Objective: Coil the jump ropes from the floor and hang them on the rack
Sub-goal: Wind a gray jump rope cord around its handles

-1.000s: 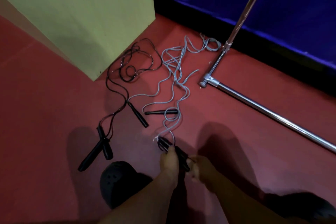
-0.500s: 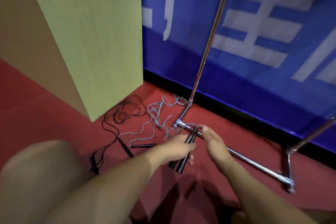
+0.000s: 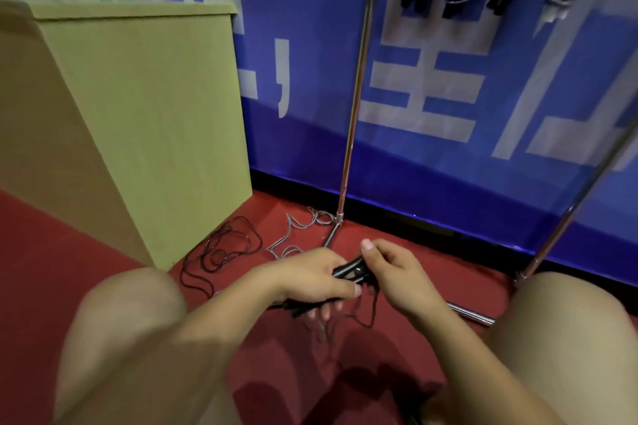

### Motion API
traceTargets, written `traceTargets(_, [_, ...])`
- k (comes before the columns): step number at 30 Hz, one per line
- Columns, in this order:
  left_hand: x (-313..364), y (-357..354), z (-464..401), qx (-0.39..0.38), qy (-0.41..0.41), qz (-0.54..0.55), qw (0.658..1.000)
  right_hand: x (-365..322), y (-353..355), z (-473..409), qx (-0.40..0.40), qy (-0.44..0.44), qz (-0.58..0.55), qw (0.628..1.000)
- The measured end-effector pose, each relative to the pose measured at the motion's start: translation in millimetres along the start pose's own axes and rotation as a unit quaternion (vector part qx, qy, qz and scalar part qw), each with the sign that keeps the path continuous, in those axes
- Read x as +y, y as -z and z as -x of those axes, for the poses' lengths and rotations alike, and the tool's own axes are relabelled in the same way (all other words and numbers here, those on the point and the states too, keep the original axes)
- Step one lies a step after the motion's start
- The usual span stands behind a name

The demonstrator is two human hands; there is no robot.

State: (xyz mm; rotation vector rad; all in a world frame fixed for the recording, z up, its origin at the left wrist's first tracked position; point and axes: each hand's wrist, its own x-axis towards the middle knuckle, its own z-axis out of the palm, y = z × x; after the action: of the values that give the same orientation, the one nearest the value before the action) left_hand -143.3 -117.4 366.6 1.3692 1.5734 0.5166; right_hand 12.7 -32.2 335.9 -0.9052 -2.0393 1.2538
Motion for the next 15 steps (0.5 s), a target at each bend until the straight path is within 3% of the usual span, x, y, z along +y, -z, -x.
traceTargets(4, [-15, 16, 12, 0.031, -0.009, -0.084, 0.996, 4, -3, 9, -0.076, -0.032, 0.103, 0.991])
traceTargets(7, [-33, 17, 17, 0.131, -0.013, -0.223, 0.966, 6, -10, 14, -0.139, -0.133, -0.008, 0.981])
traceTargets(9, [-43, 15, 15, 0.244, -0.020, -0.285, 0.927, 2, -15, 16, -0.093, -0.180, -0.090, 0.975])
traceTargets(12, [-44, 9, 15, 0.409, -0.050, -0.191, 0.891, -4, -17, 13, 0.006, -0.203, -0.163, 0.966])
traceTargets(15, [-40, -5, 21, 0.448, -0.017, -0.037, 0.893, -4, -23, 12, 0.040, -0.190, -0.170, 0.966])
